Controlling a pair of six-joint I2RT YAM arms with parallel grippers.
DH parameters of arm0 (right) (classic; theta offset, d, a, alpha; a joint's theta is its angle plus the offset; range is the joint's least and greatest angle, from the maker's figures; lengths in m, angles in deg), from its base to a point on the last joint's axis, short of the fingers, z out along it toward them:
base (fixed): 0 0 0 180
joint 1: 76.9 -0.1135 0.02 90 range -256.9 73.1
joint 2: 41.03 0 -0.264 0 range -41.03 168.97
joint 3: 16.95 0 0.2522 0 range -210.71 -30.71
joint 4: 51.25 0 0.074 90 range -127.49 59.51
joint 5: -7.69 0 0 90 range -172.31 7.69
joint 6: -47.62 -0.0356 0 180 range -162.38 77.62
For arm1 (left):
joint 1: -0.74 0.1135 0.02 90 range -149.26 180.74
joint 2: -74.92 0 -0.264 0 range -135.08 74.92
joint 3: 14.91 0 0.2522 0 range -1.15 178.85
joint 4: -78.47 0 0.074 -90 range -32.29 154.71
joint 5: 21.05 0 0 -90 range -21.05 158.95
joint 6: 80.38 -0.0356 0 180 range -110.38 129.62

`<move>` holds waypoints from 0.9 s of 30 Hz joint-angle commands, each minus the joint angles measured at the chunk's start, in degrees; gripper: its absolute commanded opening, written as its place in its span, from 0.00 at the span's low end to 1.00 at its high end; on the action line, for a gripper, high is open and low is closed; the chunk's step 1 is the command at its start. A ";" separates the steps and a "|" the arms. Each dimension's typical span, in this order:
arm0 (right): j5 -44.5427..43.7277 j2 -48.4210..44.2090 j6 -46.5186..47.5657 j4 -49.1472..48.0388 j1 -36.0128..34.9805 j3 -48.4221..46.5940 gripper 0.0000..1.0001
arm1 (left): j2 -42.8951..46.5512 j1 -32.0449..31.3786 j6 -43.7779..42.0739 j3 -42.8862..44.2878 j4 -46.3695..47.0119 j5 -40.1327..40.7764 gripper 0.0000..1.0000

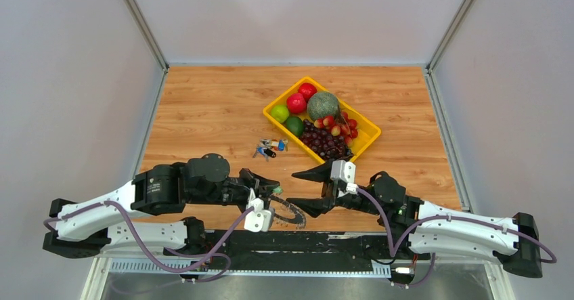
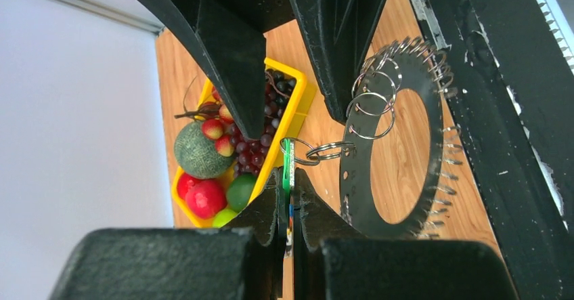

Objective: Remove the keys from the keyring
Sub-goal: Remove the key from the keyring.

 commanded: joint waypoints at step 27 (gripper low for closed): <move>9.70 7.48 0.27 -9.96 0.02 -5.30 0.42 | -0.26 -0.29 -1.08 1.44 2.20 1.51 0.00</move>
